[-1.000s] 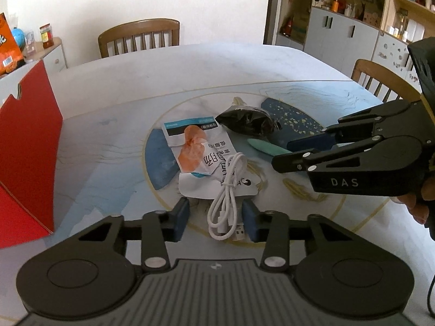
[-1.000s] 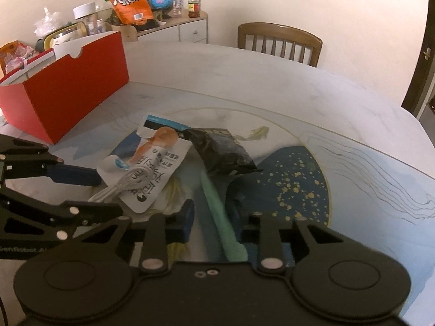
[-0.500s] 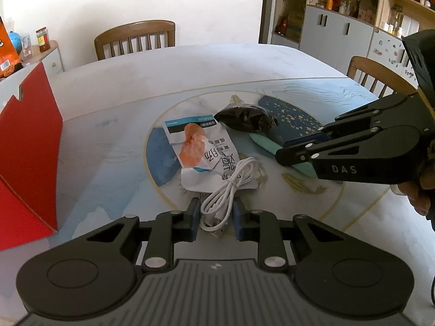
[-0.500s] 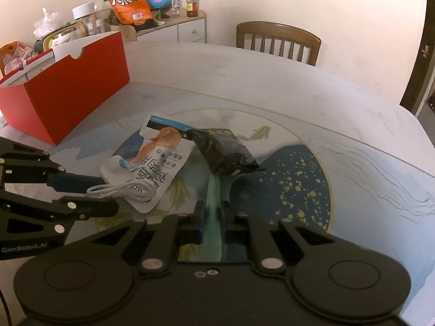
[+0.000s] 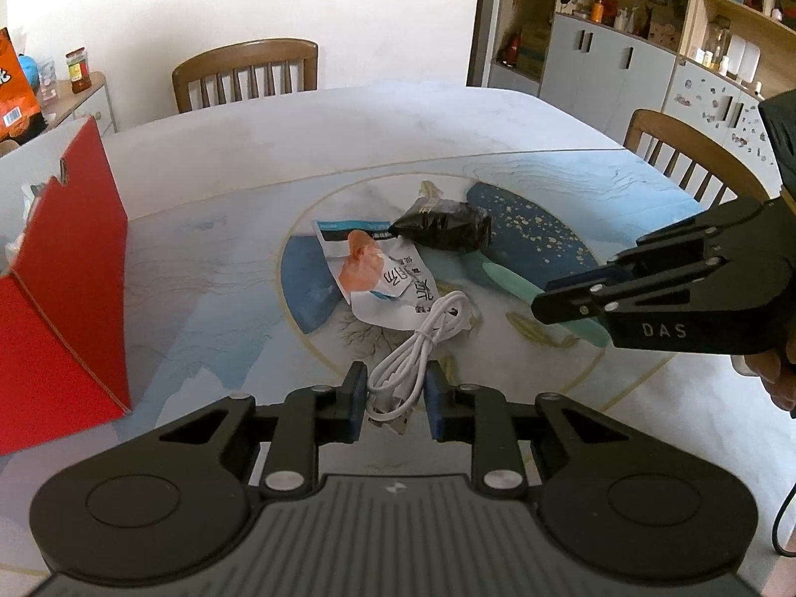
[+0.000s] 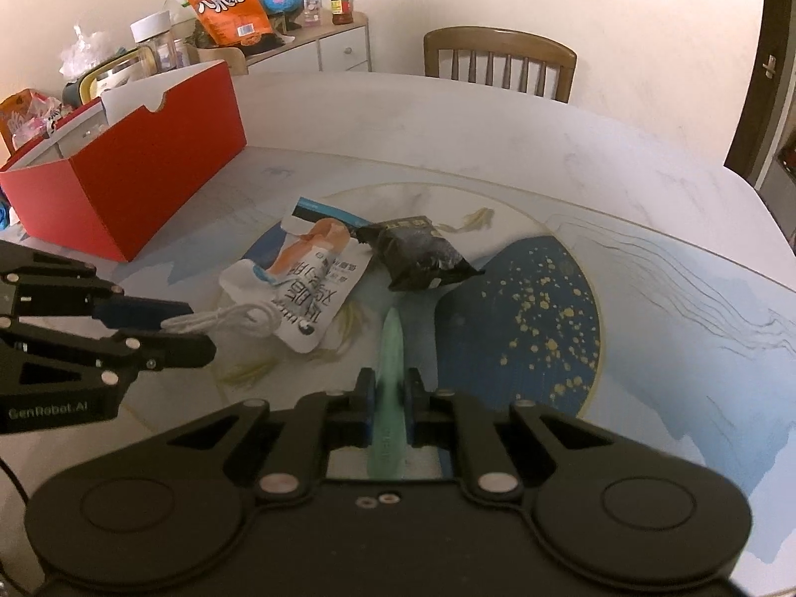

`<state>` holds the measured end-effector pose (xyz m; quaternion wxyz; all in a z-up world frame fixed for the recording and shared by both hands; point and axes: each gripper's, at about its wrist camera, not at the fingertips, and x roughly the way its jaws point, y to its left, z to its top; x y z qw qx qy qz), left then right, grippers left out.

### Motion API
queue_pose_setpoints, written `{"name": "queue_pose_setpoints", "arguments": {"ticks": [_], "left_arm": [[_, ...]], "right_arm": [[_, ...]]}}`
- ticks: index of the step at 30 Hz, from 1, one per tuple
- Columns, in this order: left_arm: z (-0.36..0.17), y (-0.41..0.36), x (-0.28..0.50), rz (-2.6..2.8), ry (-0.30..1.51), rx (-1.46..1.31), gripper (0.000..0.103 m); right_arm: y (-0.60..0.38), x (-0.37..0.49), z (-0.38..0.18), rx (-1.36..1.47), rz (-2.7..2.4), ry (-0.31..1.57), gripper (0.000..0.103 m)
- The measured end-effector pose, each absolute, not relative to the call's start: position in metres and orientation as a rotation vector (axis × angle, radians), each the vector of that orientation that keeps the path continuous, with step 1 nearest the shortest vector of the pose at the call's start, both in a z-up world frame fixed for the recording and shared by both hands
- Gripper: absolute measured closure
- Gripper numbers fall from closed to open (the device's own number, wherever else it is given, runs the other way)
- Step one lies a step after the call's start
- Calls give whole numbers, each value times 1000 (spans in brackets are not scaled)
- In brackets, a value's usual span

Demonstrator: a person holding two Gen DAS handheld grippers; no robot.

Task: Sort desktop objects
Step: 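Lift the cable and teal stick and carry them toward the red box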

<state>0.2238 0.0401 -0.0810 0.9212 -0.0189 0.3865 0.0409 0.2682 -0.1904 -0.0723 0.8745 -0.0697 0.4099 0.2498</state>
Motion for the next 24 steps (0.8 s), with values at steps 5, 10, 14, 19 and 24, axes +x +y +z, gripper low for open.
{"name": "queue_pose_setpoints", "arguments": {"ticks": [5, 10, 14, 19, 24], "left_arm": [[-67, 44, 218, 65, 774, -33, 80], [-49, 48, 212, 45, 752, -33, 80], [-36, 55, 207, 22, 745, -37, 80], [-16, 66, 198, 13, 721, -38, 80], [2, 81, 183, 30, 687, -19, 80]], "right_arm": [[-191, 261, -60, -126, 503, 851, 92], [-184, 253, -43, -112, 497, 826, 92], [-177, 248, -27, -104, 493, 791, 92], [-165, 244, -8, -101, 494, 764, 92], [-147, 239, 14, -100, 506, 727, 92]]}}
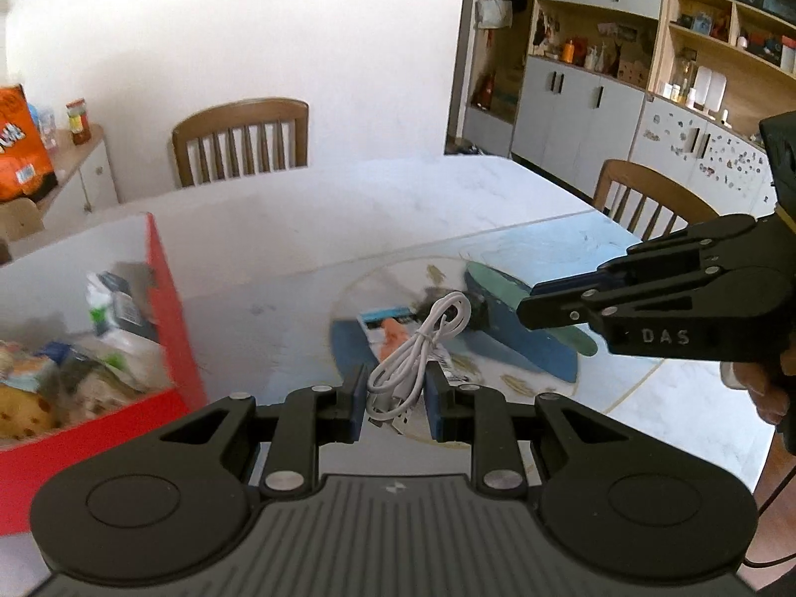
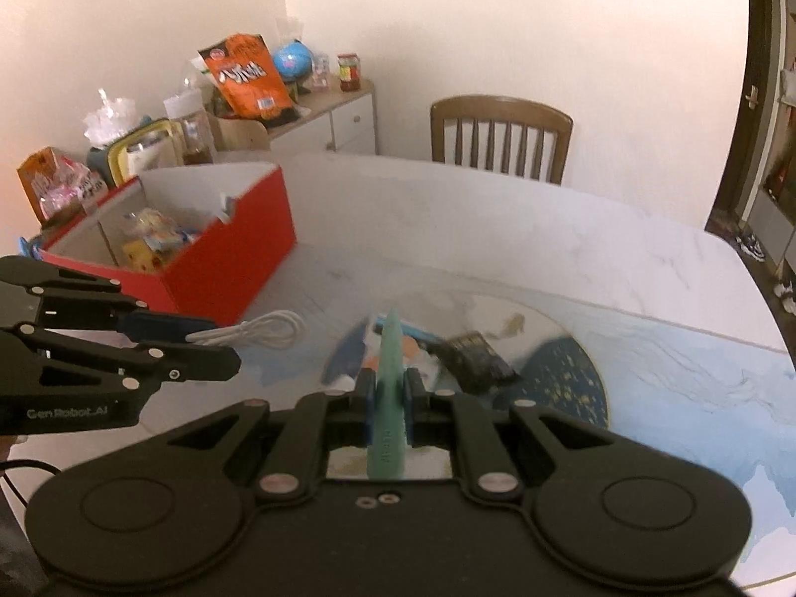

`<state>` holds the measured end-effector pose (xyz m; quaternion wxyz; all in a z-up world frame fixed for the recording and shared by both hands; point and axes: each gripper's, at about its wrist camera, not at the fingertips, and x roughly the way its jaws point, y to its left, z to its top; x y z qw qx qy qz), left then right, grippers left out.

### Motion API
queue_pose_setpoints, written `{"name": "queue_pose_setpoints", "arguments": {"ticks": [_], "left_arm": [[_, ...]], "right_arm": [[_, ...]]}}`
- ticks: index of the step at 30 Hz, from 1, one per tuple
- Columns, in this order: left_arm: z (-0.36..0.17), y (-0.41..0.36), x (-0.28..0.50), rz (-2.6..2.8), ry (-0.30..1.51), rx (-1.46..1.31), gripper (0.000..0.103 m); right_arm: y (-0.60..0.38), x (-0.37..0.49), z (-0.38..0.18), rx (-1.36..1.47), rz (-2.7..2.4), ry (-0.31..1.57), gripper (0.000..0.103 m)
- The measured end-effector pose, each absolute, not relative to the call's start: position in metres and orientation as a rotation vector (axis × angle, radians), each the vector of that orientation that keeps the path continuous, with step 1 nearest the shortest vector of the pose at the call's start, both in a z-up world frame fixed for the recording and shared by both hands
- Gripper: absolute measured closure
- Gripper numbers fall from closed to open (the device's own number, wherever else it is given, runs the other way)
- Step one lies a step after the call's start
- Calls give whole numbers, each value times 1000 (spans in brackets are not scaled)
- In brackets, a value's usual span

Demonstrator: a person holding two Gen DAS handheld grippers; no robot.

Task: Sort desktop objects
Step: 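Lift the cable and teal stick and carry them toward the red box, then lower the white cable with the left tool while the right tool lowers the teal stick into the box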

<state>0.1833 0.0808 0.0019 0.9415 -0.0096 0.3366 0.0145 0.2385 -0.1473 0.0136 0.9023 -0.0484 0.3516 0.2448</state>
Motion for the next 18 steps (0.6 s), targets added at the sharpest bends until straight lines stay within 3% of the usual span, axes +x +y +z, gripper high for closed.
{"name": "queue_pose_setpoints", "arguments": {"ticks": [18], "left_arm": [[53, 173, 130, 151, 615, 0, 80]], "right_arm": [[-50, 246, 70, -135, 648, 602, 92]]}}
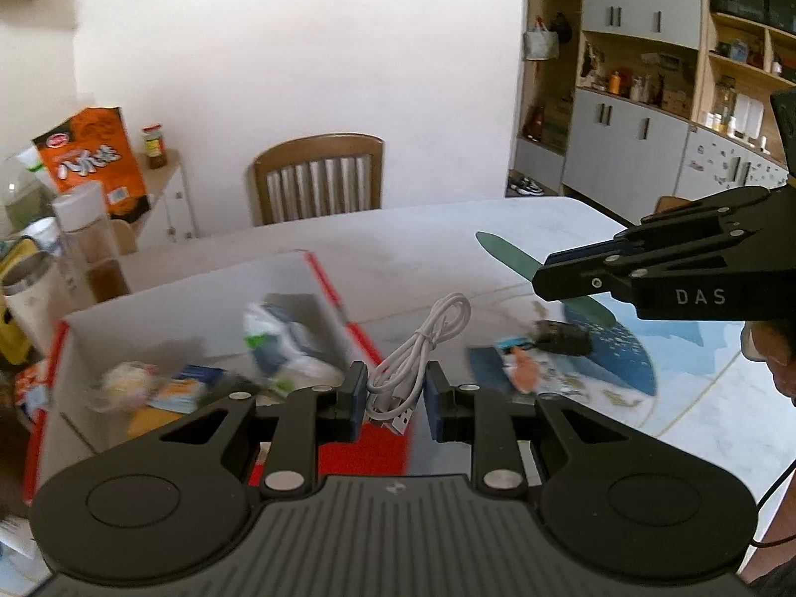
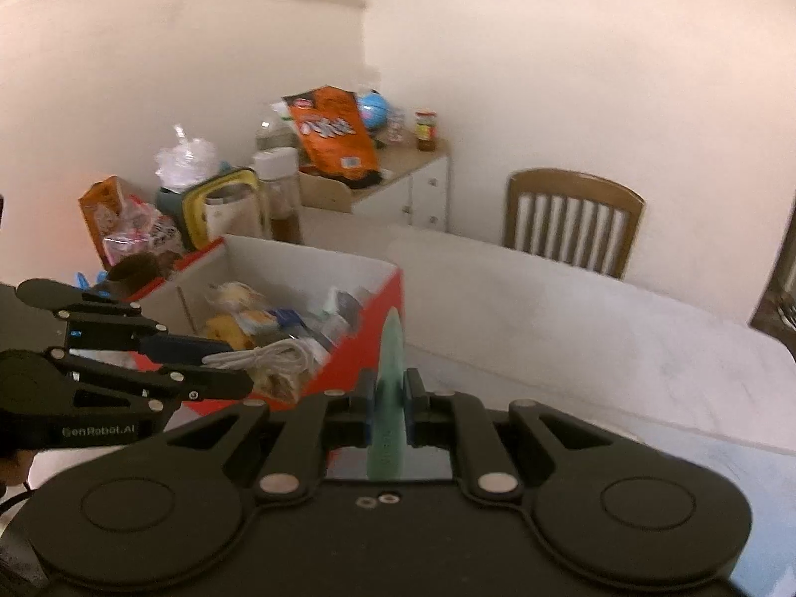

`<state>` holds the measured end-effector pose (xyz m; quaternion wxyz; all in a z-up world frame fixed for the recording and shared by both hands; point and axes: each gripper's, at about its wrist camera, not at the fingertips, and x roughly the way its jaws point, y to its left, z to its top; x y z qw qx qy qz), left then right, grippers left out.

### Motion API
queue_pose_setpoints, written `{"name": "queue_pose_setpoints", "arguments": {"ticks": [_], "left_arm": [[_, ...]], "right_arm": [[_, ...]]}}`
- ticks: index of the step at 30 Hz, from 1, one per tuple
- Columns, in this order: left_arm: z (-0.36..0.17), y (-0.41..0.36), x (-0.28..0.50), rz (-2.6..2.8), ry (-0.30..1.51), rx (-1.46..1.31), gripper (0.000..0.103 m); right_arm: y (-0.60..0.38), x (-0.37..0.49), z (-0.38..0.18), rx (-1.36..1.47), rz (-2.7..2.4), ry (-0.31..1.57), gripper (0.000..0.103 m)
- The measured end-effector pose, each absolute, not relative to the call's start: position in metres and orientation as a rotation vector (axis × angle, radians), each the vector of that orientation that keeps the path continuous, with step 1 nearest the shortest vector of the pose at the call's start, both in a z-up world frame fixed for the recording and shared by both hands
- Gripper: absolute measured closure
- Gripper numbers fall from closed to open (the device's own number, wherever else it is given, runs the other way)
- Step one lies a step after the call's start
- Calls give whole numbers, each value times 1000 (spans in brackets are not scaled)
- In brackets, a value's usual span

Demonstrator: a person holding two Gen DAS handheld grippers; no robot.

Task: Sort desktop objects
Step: 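Lower the white cable with the left tool while the right tool lowers the teal stick into the box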

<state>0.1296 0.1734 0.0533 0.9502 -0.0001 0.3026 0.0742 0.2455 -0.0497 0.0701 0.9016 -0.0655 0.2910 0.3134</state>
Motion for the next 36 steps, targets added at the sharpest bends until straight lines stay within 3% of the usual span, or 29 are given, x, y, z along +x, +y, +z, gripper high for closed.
{"name": "queue_pose_setpoints", "arguments": {"ticks": [21, 36], "left_arm": [[64, 288, 124, 208, 714, 48, 80], [28, 336, 143, 119, 904, 64, 80]], "right_arm": [[54, 291, 78, -227, 835, 625, 92], [96, 313, 48, -285, 883, 726, 92]]}}
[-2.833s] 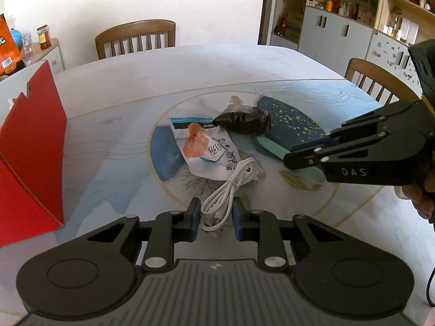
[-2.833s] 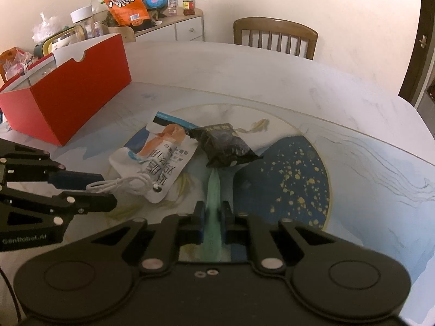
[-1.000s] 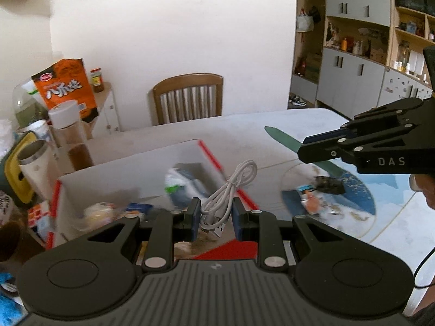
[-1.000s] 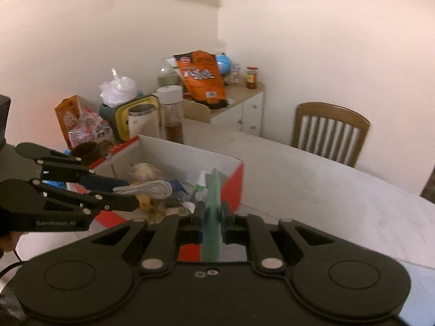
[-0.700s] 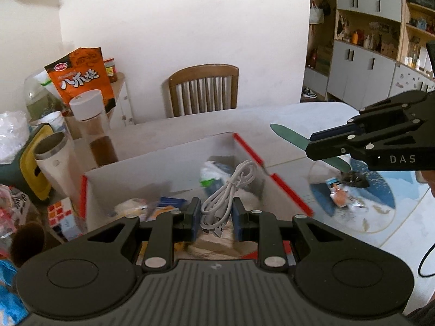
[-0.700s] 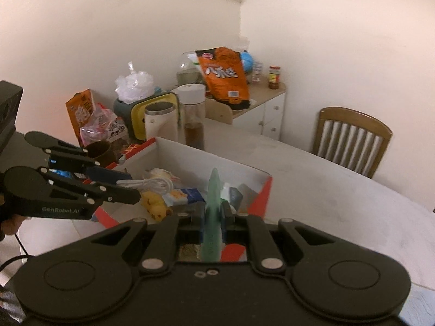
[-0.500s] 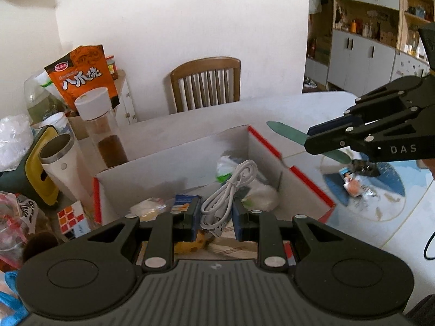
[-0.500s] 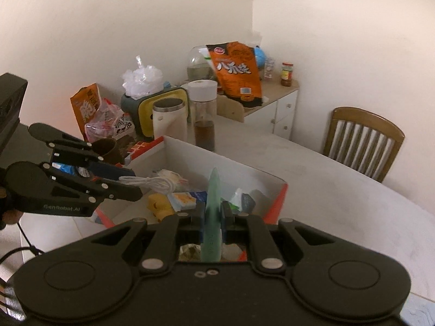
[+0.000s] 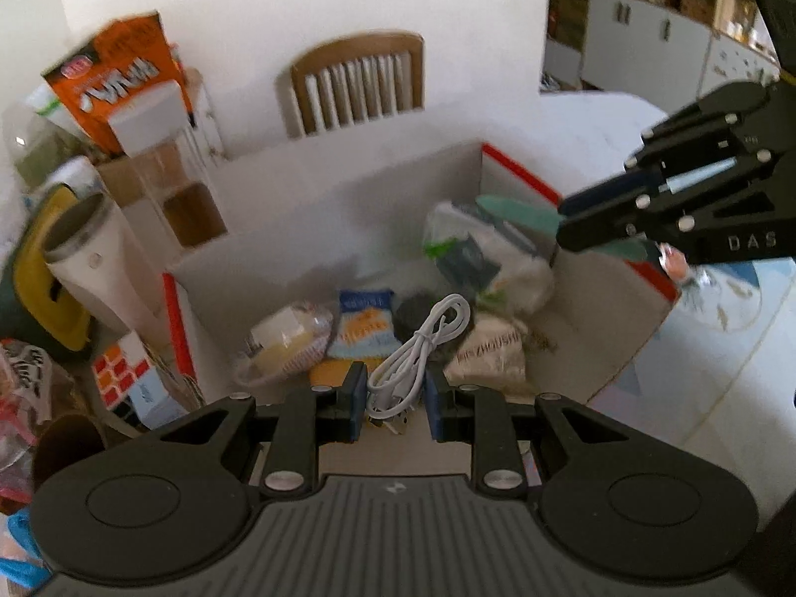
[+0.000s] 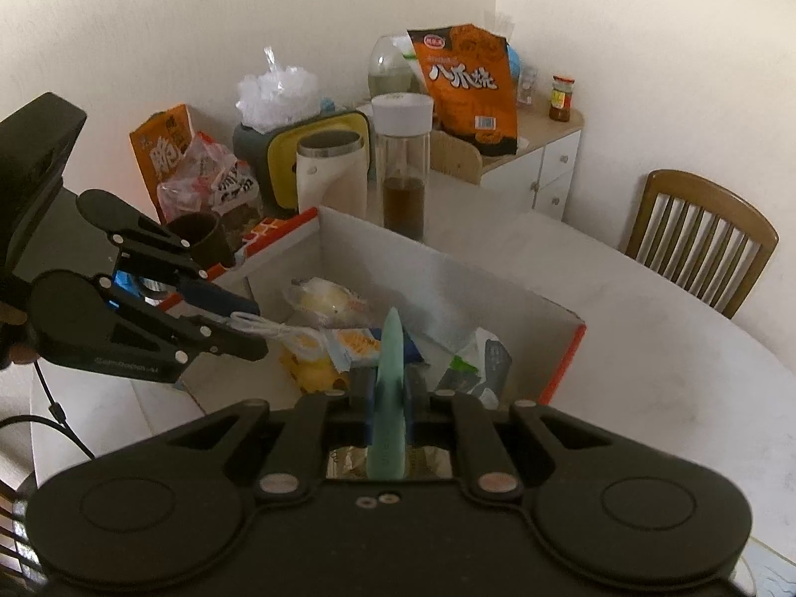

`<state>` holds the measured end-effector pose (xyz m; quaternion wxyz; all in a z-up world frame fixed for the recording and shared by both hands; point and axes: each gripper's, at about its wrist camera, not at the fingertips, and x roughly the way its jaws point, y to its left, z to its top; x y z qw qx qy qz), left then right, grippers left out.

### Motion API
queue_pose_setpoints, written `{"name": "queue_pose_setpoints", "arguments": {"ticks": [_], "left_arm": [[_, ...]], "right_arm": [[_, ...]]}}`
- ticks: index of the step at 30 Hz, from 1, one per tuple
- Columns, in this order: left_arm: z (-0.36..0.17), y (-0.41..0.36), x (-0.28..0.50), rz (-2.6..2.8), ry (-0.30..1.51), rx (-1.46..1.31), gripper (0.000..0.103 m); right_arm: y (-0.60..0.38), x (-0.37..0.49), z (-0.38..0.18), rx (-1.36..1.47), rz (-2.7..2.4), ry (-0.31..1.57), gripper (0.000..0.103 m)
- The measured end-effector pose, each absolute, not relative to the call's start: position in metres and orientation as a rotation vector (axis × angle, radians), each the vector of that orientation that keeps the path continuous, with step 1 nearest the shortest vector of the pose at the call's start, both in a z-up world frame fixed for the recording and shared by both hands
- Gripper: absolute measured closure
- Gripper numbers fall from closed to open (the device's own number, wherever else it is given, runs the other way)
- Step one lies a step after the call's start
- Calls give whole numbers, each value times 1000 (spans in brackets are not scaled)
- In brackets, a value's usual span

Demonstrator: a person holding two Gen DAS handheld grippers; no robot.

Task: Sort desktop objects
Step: 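Lower the white cable with the left tool while the right tool lowers the teal stick into the box, then open both tools and withdraw them from the box toward the blue mat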

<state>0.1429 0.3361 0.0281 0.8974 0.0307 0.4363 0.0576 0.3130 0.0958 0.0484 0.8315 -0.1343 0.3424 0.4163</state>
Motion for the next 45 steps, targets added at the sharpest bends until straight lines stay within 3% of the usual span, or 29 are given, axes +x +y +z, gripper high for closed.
{"name": "queue_pose_setpoints", "arguments": {"ticks": [9, 26, 29, 36, 45], "left_arm": [[4, 354, 161, -7, 1078, 51, 80], [-4, 360, 163, -49, 1098, 0, 80], [-5, 359, 164, -45, 1095, 4, 80], [-4, 357, 163, -29, 1088, 11, 80], [10, 348, 161, -14, 1061, 33, 80]], "right_arm": [[112, 320, 31, -308, 893, 778, 92], [123, 321, 1, -295, 942, 932, 92], [124, 321, 0, -288, 952, 941, 81], [116, 317, 6, -252, 968, 932, 69], [104, 304, 22, -236, 964, 879, 66]]}}
